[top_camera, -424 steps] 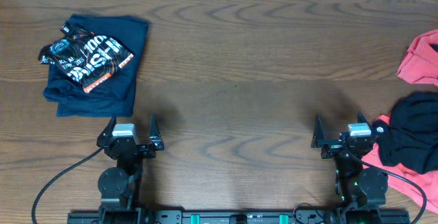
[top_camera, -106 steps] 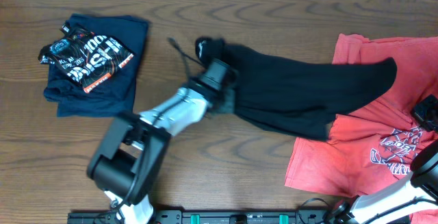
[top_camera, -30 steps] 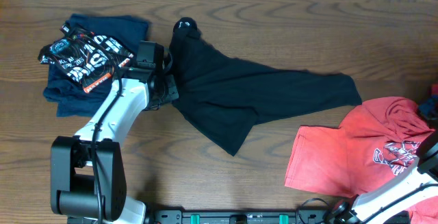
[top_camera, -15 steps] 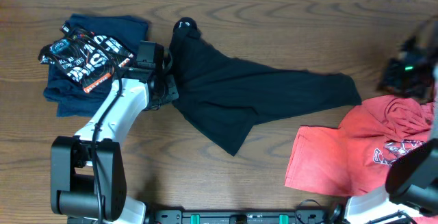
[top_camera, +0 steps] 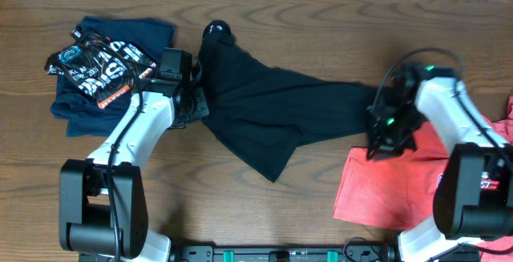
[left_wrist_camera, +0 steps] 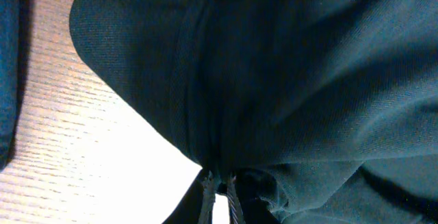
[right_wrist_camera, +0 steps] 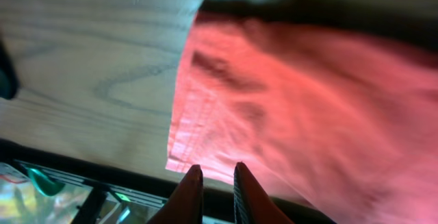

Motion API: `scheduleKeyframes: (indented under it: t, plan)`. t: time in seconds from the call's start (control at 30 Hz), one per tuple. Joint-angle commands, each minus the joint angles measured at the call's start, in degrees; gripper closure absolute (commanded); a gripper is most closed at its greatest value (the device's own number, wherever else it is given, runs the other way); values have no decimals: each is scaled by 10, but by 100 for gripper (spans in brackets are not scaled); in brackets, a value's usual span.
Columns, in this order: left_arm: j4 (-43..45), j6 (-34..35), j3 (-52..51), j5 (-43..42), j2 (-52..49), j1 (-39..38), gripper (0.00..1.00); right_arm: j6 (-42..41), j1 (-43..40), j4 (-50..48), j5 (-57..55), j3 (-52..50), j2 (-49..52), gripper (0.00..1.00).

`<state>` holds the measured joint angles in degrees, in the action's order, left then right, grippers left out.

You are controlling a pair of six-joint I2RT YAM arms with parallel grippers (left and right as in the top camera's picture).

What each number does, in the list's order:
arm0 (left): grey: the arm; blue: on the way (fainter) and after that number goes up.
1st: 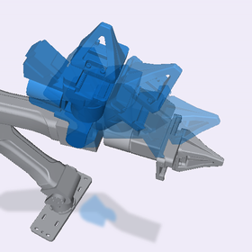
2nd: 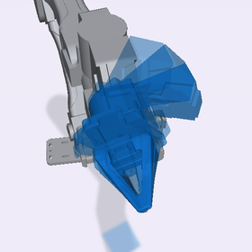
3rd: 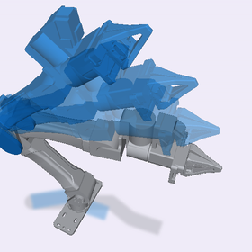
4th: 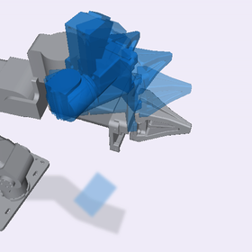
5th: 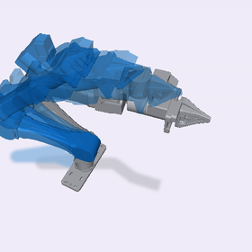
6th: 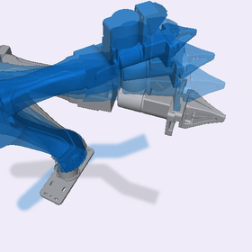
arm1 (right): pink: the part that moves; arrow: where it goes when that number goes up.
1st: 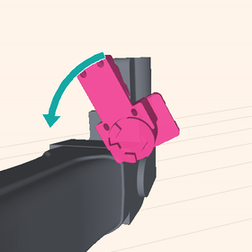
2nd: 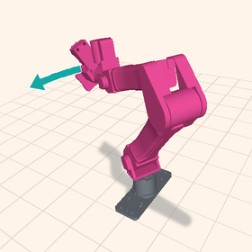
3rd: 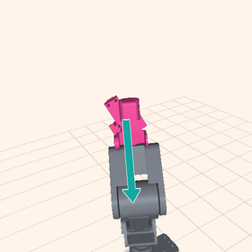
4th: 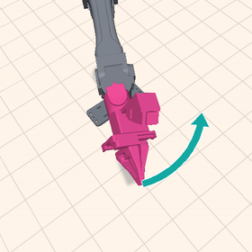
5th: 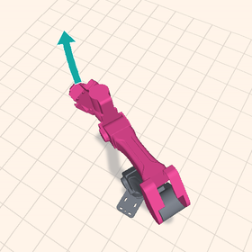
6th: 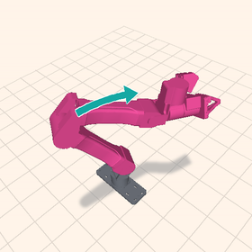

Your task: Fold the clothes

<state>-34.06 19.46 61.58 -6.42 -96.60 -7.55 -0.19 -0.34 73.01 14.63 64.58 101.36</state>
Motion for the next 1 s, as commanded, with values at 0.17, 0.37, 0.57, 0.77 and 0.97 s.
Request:
scheduleKeyframes:
  t: [0.17, 0.37, 0.57, 0.77, 0.97]
  plan:
    - [-2, -3, 4, 9, -1, 1, 89, -98, 37, -104, 10, -100, 2, 85]
    - [-2, -3, 4, 9, -1, 1, 89, -159, 36, -158, -34, -143, 2, 85]
    - [-2, -3, 4, 9, -1, 1, 89, -244, 21, -164, -127, -156, 2, 91]
    - [-2, -3, 3, 9, -1, 1, 89, -292, -63, -185, -198, -153, 2, 99]
    - [-2, -3, 4, 9, -1, 1, 89, -298, -204, -184, -278, -100, 2, 99]
